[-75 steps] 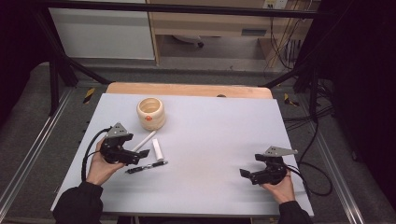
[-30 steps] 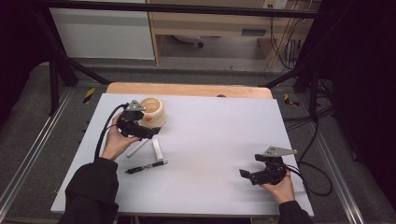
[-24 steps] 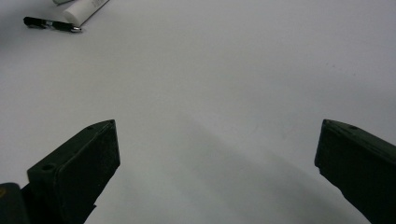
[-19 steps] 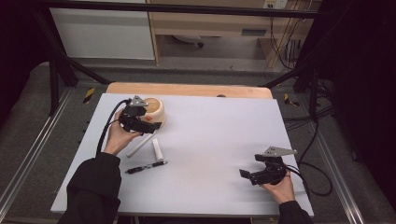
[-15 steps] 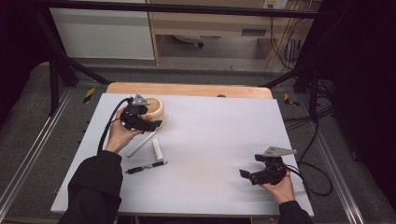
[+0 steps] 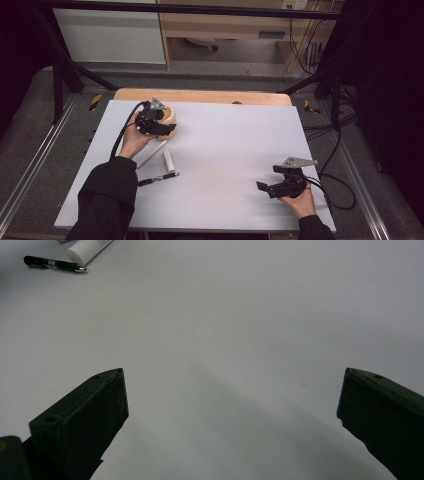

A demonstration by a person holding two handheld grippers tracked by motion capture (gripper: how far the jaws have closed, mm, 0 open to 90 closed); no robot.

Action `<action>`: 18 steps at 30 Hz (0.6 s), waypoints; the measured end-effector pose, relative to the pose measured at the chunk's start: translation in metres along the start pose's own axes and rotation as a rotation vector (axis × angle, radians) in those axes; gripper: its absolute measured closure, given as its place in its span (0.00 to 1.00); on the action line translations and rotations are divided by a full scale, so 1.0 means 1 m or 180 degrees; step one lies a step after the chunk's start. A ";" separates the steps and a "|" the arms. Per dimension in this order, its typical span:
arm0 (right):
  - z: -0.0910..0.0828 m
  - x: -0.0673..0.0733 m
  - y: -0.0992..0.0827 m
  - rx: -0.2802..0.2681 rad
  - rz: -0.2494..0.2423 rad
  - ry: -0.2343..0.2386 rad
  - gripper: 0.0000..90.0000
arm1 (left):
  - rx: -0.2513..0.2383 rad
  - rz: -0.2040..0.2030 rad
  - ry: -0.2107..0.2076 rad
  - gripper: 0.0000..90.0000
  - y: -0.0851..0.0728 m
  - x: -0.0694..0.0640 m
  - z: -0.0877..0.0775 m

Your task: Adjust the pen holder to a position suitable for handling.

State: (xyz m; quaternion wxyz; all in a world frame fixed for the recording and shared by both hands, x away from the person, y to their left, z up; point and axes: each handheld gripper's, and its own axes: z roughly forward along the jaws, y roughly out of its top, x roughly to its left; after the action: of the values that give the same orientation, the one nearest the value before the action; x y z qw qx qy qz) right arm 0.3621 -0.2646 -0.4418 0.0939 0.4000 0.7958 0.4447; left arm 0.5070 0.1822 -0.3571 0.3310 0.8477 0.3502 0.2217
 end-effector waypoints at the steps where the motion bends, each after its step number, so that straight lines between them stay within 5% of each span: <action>1: 0.000 0.000 0.000 0.0002 0.0005 0.0000 0.01 | 0.0001 -0.0007 0.0002 0.43 0.001 0.000 0.001; 18: 0.000 0.000 0.000 0.0007 -0.0015 0.0002 0.01 | 0.0174 -0.0036 0.0035 0.65 0.000 0.007 0.018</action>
State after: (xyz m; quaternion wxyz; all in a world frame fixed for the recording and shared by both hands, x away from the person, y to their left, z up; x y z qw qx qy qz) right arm 0.3623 -0.2646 -0.4422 0.0943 0.3981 0.7973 0.4438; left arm 0.5231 0.1801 -0.3679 0.3069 0.8533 0.3627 0.2149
